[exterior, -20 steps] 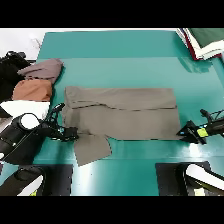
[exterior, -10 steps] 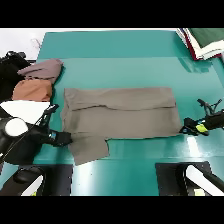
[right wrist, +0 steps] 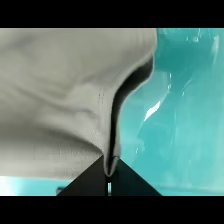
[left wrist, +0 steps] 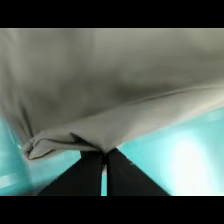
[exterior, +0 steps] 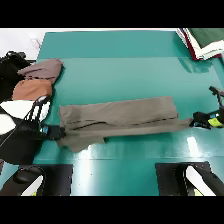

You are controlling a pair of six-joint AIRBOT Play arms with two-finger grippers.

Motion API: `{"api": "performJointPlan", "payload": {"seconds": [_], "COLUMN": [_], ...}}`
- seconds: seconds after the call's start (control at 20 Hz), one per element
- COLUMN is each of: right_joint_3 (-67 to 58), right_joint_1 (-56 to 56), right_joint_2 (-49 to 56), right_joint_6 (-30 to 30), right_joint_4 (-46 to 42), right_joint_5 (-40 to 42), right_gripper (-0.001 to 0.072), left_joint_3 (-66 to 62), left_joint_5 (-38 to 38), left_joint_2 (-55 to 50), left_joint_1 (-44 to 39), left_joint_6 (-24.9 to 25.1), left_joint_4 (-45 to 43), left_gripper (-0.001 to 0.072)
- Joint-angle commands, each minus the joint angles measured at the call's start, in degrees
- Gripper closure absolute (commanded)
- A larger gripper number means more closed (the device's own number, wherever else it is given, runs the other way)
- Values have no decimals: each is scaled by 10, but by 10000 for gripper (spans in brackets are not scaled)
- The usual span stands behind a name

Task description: Fold the shirts.

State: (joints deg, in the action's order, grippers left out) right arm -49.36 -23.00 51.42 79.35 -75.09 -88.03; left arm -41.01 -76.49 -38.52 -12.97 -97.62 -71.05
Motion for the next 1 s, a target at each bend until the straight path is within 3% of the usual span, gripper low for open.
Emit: {"api": "performJointPlan", "payload": {"seconds": [0.0, 0.15, 0.35, 0.4, 0.45, 0.5, 0.55, 0.6, 0.65, 0.7, 0.75, 0.8, 0.85, 0.95], "right_joint_3": [-73, -147, -236, -256, -275, -293, -306, -312, -309, -299, -282, -257, -231, -190], "right_joint_1": [45, 87, 105, 101, 93, 82, 69, 52, 33, 14, -9, -34, -54, -82], "right_joint_2": [91, 192, 288, 307, 323, 338, 347, 351, 350, 350, 350, 350, 352, 375], "right_joint_6": [4, 16, 16, 16, 16, 11, -6, -28, -49, -70, -76, -78, -90, -112], "right_joint_4": [5, 8, 57, 73, 91, 111, 131, 148, 154, 149, 152, 152, 152, 156], "right_joint_5": [38, 55, 65, 64, 64, 63, 55, 46, 40, 38, 39, 41, 48, 50], "right_gripper": [700, 699, 699, 665, 481, 368, 365, 317, 253, 250, 196, 150, 145, 132], "left_joint_3": [-64, -106, -122, -124, -125, -125, -128, -133, -141, -149, -154, -154, -152, -152], "left_joint_5": [92, 120, 173, 177, 180, 182, 181, 177, 171, 169, 171, 177, 185, 198], "left_joint_2": [-112, -197, -226, -227, -226, -226, -226, -226, -226, -226, -226, -226, -227, -231], "left_joint_1": [0, 0, 0, 0, 0, 0, 0, 0, 0, 0, 0, 0, 0, -1], "left_joint_6": [32, 40, 30, 26, 16, 16, 4, -1, 0, -1, -1, 1, 2, 2], "left_joint_4": [-38, -53, -62, -71, -83, -85, -85, -85, -84, -82, -74, -52, -25, 33], "left_gripper": [679, 678, 678, 677, 653, 340, 61, 61, 181, 323, 456, 618, 677, 678]}}
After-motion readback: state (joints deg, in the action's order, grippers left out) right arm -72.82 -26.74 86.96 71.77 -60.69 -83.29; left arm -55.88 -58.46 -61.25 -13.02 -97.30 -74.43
